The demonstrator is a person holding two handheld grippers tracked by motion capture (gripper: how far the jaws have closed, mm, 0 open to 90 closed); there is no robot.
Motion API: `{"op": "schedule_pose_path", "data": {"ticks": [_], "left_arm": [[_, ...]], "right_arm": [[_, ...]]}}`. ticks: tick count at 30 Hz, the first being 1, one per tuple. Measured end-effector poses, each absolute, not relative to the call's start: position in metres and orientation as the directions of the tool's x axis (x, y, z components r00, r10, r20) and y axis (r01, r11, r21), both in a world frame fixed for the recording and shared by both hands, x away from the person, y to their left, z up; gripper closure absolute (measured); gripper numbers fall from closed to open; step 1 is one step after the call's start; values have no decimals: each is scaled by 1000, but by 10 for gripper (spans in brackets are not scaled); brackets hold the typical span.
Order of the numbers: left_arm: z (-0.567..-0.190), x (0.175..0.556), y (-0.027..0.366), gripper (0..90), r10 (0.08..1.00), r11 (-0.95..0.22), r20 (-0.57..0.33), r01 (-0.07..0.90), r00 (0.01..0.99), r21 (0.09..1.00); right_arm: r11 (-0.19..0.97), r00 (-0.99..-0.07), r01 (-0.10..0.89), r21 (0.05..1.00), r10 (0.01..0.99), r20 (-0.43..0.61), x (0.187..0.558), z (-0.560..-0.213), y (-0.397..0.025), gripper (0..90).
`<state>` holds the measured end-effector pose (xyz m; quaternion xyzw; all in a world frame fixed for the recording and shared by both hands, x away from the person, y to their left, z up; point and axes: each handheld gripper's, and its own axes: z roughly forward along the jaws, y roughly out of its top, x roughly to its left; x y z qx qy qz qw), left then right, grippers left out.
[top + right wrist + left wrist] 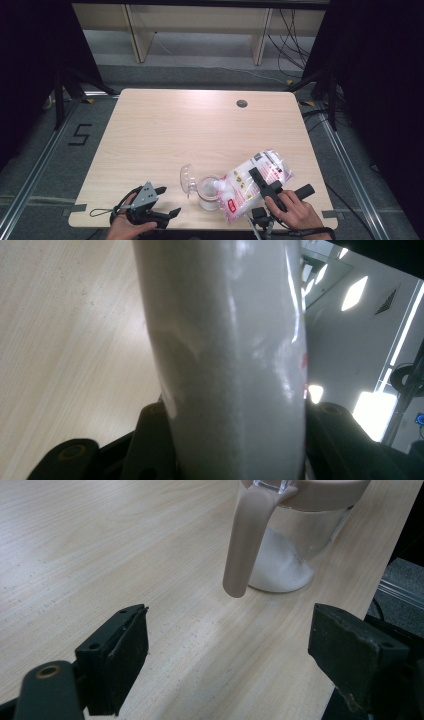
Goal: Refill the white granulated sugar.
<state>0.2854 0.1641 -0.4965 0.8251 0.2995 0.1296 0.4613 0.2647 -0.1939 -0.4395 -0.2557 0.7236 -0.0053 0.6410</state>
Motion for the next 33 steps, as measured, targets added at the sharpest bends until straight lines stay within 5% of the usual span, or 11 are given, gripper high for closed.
{"op": "schedule_pose_path", "data": {"ticks": [33], "left_arm": [[-497,285,163,161,619,-386,-66,377,782,842]], "right_arm": [[871,-50,-360,-335,-376,-925,264,-439,-194,636]]}}
